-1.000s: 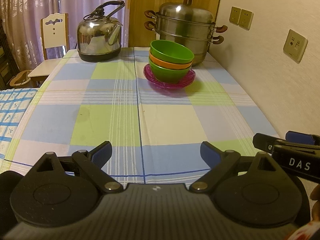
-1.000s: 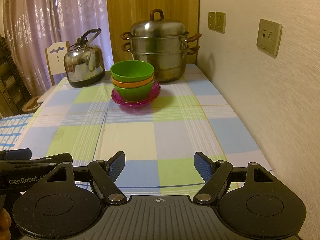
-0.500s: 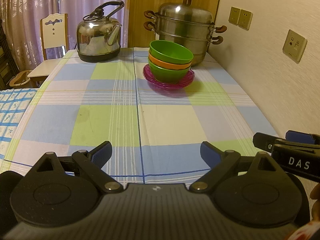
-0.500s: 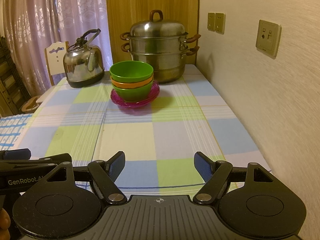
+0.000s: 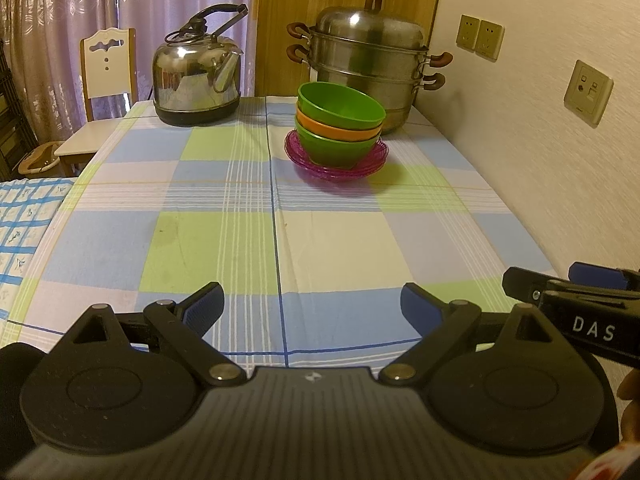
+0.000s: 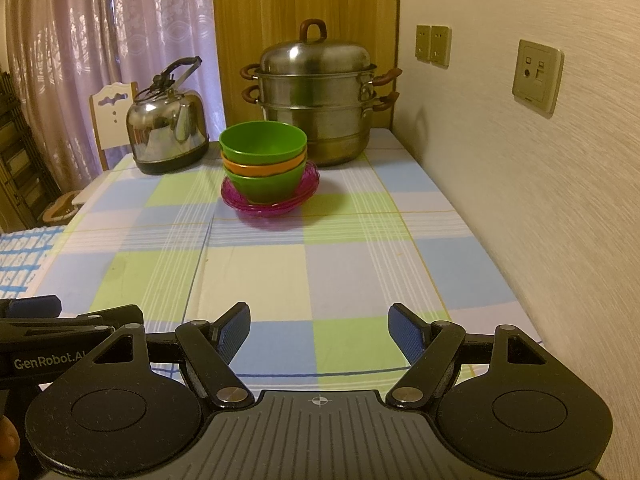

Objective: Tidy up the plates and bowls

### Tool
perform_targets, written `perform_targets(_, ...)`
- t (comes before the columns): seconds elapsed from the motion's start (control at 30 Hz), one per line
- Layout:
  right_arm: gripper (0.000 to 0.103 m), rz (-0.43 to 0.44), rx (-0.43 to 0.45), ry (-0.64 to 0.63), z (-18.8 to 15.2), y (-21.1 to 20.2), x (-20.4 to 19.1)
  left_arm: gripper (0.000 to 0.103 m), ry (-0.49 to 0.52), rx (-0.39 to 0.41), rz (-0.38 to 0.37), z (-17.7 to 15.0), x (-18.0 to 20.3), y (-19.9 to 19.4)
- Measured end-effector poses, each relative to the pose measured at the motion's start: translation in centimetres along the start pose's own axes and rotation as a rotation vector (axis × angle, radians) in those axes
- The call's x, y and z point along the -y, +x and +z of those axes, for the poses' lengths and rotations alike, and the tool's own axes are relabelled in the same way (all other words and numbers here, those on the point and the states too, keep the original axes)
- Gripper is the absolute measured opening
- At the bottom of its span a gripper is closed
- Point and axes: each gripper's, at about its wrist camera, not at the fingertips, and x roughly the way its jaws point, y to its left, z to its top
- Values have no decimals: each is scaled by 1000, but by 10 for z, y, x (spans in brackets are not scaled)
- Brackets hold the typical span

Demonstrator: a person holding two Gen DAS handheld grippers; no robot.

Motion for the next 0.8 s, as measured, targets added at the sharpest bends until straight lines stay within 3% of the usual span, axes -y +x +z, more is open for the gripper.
perform_targets(0.8,76,0,0,-2,0,0,1,94,-2,19,14,0,1,0)
